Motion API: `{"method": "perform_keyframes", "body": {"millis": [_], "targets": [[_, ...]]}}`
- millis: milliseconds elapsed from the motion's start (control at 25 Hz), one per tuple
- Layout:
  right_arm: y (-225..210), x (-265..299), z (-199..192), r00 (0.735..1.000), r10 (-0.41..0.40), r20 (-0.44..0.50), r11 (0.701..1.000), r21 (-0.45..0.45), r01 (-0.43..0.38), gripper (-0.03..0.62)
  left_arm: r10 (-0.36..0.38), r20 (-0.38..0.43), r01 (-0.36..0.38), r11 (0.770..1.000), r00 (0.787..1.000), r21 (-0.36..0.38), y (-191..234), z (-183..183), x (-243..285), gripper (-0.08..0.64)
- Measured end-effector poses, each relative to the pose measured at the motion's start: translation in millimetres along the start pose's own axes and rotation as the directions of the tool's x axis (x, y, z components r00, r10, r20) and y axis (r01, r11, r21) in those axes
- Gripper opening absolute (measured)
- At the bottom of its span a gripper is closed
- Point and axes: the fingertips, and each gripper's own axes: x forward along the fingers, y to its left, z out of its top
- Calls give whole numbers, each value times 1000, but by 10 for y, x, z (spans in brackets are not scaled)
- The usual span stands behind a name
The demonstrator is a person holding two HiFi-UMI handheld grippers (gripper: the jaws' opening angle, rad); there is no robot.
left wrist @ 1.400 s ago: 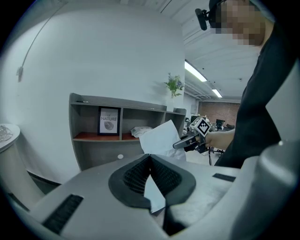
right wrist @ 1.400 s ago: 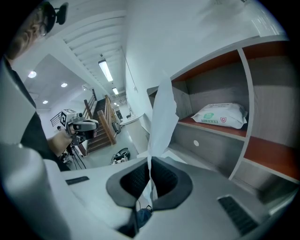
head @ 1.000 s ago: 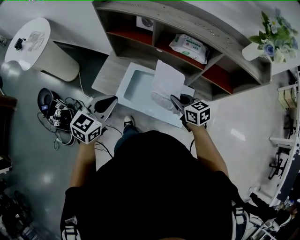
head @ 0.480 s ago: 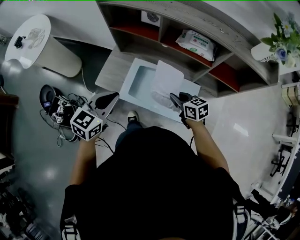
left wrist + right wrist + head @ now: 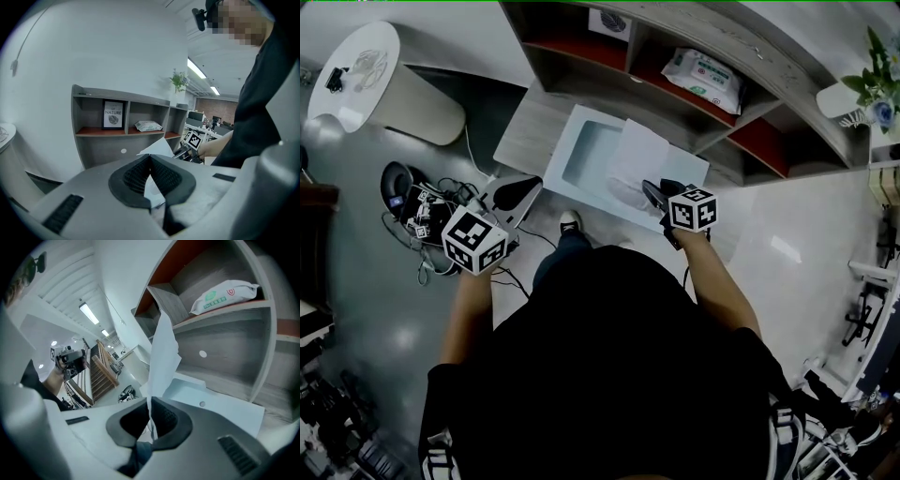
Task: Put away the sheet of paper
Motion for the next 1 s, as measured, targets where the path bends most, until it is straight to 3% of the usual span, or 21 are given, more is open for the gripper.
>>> {"method": "perform_keyframes", "body": {"millis": [1000], "targets": [[-485, 530, -533, 998, 2, -66, 974, 225, 13, 14, 6, -45, -7, 1000, 999, -20, 217, -149, -31, 20]]}}
